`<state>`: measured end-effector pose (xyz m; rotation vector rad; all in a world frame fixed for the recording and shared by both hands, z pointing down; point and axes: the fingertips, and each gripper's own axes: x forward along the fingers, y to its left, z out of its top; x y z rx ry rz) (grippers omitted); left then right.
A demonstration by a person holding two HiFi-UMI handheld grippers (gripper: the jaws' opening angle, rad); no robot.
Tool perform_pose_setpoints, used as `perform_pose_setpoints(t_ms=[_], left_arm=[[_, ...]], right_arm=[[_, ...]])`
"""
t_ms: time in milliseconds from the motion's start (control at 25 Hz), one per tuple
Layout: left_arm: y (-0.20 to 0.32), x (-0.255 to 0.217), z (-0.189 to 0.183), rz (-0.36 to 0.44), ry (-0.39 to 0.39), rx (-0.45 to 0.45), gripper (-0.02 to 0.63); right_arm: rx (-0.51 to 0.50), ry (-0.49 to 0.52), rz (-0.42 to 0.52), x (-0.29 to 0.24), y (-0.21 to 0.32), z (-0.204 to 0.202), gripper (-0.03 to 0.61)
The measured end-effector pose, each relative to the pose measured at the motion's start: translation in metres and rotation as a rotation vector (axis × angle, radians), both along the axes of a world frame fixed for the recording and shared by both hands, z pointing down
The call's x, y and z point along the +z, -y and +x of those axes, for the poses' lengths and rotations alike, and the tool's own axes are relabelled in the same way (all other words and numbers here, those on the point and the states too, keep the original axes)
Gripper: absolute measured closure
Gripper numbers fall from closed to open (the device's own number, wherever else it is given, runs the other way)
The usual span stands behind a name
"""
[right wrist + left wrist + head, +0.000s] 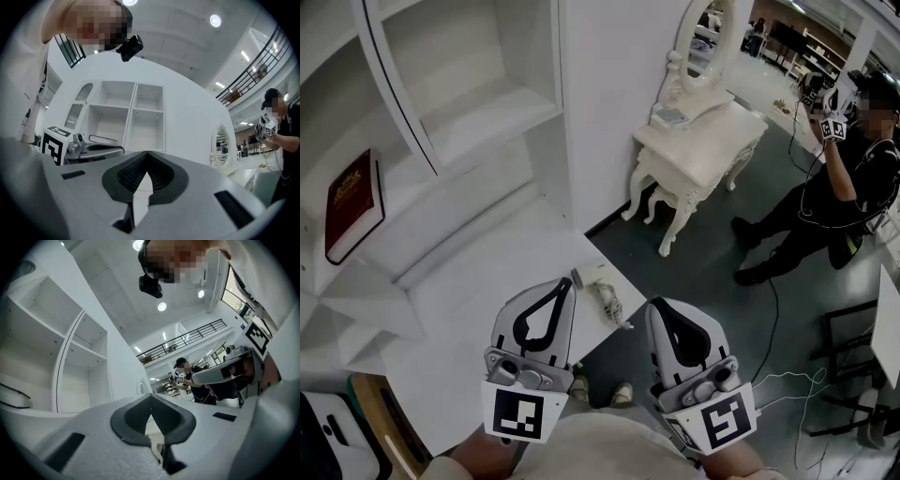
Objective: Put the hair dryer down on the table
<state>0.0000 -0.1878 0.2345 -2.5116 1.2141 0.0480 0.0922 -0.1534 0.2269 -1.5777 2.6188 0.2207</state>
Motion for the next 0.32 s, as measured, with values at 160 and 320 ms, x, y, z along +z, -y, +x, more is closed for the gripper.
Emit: perform_pose_setpoints(t_ms=[160,320], left_arm=[[-0.0044,-0.0002,0.0007,-0.008,-0.004,0.002,0.601],[-0.0093,-0.0015,0.0070,0.002,-0.015,0.011,0.601]], right_arm=[[-0.005,0.000,0.005,-0.0016,-0.0038,-0.0014,0.558],[0.006,-0.010,0.003,-0.0016,-0.0092,0.0055,0.558]])
